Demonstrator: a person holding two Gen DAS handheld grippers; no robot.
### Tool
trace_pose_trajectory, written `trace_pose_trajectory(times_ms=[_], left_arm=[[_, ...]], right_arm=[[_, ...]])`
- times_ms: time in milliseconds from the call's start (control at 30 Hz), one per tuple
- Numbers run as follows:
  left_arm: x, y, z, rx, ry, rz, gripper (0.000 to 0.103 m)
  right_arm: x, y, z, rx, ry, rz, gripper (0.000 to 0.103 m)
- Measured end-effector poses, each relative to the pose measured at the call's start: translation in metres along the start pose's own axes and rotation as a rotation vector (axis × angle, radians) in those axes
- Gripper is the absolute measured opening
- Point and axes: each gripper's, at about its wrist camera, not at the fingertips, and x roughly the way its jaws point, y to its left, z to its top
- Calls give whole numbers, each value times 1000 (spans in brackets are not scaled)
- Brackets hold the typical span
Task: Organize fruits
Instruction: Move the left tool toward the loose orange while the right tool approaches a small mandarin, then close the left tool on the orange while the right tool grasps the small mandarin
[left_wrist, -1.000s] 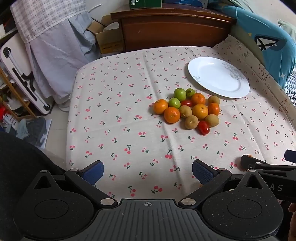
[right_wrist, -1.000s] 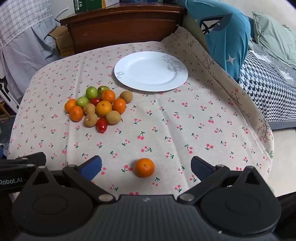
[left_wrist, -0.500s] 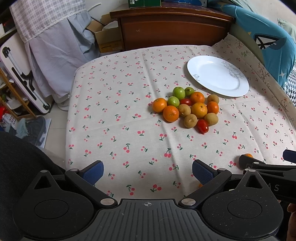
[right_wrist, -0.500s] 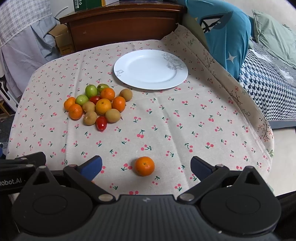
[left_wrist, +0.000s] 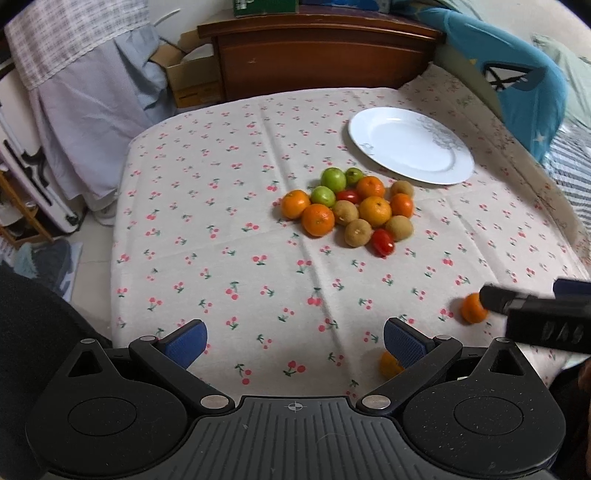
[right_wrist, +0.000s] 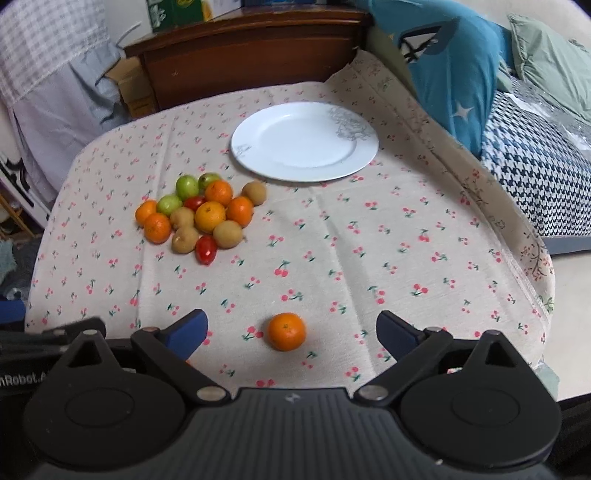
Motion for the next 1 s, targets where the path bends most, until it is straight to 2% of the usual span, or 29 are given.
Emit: trace_pose_trajectory(times_ms=[100,233,300,433,533,733,867,1000], left_arm=[[1,-3,-6,25,0,-44,102],[5,-15,-16,74,12,-107,100],[8,-23,-20,107,13,-132,100],[17,-43,-31,187,33,-184,100],[25,-53,-38,239,30,-190,95],[38,-49,-41,215,29,-221,87],[42,-47,-41,199,17,-242,73],[47,-48,-40,203,16,-223,68]], right_arm=[[-4,-16,1,51,-11,27,97],[-2,-37,-1,120,2,15,96],[-1,-44,-3,138,5,7,91],[9,-50,-9,185,34,51,83],[15,-49,-13,204,60,75,78],[26,-42,-16,193,81,101,70],[34,-39,-16,194,86,129,60],[40,-33,-17,172,94,137,50]])
